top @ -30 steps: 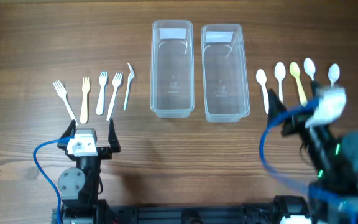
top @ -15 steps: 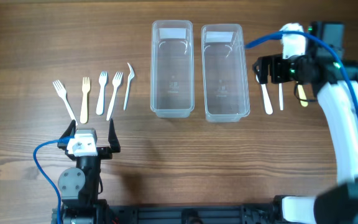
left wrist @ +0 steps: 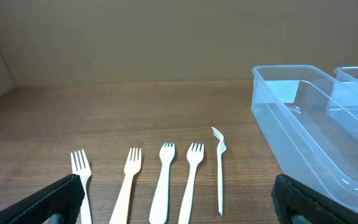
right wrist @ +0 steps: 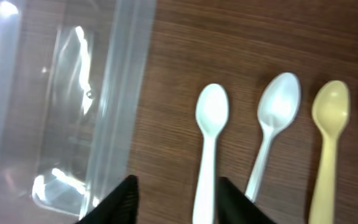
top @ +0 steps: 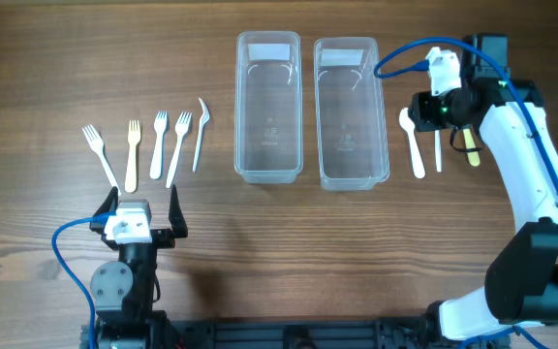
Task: Pack container
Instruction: 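Move the right gripper to the leftmost white spoon and grasp it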
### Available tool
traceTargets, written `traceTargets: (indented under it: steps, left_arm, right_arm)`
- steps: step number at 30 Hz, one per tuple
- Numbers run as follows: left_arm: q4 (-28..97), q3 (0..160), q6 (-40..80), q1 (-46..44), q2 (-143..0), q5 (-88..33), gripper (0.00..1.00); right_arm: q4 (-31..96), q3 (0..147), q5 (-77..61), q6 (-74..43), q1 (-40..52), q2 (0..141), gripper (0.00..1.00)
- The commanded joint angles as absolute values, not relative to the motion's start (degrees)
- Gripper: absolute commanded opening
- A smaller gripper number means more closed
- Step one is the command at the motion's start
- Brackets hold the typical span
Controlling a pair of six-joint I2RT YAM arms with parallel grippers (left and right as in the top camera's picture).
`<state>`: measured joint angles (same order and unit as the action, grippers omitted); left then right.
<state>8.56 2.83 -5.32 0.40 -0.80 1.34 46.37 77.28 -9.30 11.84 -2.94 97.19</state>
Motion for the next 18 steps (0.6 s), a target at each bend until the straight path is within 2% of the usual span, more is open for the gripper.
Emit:
traceTargets:
  steps: [1, 7, 11, 18]
  left_arm:
    - [8.36, 2.33, -6.17, 0.75, -0.38, 0.45, 1.00]
    - [8.36, 2.33, -6.17, 0.75, -0.38, 0.45, 1.00]
    - [8.36, 2.33, -6.20, 0.75, -0.38, 0.45, 1.00]
    - [8.34, 2.33, -6.17, 0.75, -0.38, 0.45, 1.00]
  right_arm:
    - [45.91, 78.30, -5.76, 11.97, -3.07, 97.58, 0.34]
    - [45.91, 78.26, -5.74, 12.80, -3.07, 98.00, 0.34]
    - [44.99, 76.99, -5.78, 13.41, -3.07, 99.26, 0.45]
    - [43.62, 75.99, -5.80, 13.41, -3.07, 105.08, 0.43]
